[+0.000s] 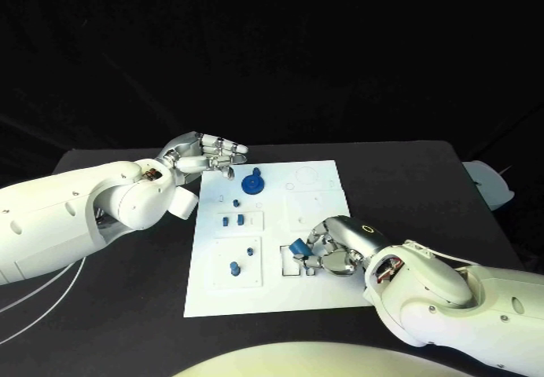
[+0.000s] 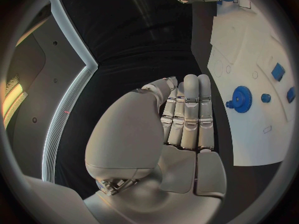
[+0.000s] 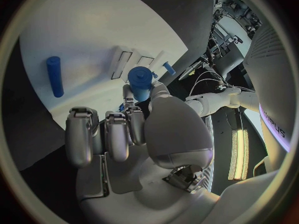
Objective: Assemble the parts on the task board
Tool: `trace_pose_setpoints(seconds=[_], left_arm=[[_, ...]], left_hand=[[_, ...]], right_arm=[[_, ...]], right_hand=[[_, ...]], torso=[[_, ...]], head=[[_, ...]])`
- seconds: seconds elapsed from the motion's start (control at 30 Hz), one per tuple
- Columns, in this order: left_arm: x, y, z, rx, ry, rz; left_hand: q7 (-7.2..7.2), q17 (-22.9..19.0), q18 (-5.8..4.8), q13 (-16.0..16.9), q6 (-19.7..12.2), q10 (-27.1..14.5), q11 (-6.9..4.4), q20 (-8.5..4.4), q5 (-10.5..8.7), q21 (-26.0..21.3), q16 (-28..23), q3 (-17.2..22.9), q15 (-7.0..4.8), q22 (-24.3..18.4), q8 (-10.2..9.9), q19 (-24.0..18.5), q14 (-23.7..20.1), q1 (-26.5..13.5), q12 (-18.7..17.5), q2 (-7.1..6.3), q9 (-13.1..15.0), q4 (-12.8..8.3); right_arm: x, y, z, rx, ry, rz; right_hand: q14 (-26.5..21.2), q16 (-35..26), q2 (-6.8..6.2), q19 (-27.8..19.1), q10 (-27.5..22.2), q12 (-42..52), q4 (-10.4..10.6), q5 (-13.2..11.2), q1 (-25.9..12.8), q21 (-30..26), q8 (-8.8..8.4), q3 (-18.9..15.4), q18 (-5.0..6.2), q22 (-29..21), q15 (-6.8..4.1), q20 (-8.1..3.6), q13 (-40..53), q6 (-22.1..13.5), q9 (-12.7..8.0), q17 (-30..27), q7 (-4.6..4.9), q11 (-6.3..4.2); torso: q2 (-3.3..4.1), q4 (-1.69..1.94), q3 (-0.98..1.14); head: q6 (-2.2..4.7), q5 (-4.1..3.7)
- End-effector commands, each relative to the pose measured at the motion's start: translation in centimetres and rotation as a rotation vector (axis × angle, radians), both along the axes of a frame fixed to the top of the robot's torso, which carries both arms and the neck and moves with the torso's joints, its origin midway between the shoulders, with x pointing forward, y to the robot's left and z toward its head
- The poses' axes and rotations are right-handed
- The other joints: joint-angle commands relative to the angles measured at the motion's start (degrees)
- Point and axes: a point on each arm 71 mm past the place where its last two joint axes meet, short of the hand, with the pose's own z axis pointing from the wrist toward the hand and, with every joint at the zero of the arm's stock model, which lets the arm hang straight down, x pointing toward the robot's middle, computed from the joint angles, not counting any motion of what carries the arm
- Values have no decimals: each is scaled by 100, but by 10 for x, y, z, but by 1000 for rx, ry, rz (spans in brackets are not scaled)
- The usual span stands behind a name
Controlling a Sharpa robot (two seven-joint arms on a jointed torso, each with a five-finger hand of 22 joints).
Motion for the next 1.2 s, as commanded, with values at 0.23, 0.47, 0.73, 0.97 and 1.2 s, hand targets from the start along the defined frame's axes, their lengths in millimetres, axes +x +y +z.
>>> trace_pose_setpoints(seconds=[0.23,0.47,0.73,0.97,1.2], left_arm=[[-2,-3,1,-11,4,-24],[-2,-4,1,-11,5,-26],[-2,-4,1,-10,6,-26],[-2,-3,1,-9,8,-25],[-2,-3,1,-9,8,-26]], left_hand=[[18,-11,33,6,-42,-44,17,27,-4,-19,-30,-40,-11,-8,39,-31,-34,-4,25,47,-9,-6],[18,-11,33,6,-42,-44,17,27,-4,-19,-30,-40,-11,-8,39,-31,-34,-4,25,47,-9,-6],[18,-11,33,6,-42,-44,17,27,-4,-19,-30,-40,-11,-8,39,-31,-34,-4,25,47,-9,-6],[18,-11,33,6,-42,-44,17,27,-4,-19,-30,-40,-11,-8,39,-31,-34,-4,25,47,-9,-6],[18,-13,33,6,-44,-49,17,27,-3,-23,-32,-41,-12,-10,41,-30,-34,-3,30,49,-9,-8]], right_arm=[[2,8,-8,-34,46,20],[4,11,-11,-52,59,31],[7,11,-13,-66,65,27],[8,12,-13,-61,61,26],[9,13,-13,-54,55,22]], right_hand=[[522,37,-10,315,51,46,-12,76,-236,41,171,-119,-105,1294,-57,-49,568,271,263,1193,-197,-21],[522,37,5,316,68,55,-13,-12,-337,39,205,-196,-105,1297,-71,-62,585,311,308,1194,-219,-38],[517,26,78,296,75,32,-17,-771,-740,-21,247,-464,-94,1286,-82,-77,592,313,397,1170,-230,-48],[511,13,81,282,62,-17,-9,-1868,-1148,-73,279,-819,-86,1276,-74,-72,587,269,503,1146,-218,-36],[501,-11,-85,251,18,-110,2,-2493,-1443,-160,281,-916,-69,1254,-68,-68,536,223,551,1098,-206,-26]], torso=[[0,-9,6],[-2,-9,3],[4,-6,8],[0,-13,5],[-1,-15,7]], head=[[-13,45],[-15,54],[-27,69],[-40,77],[-47,81]])
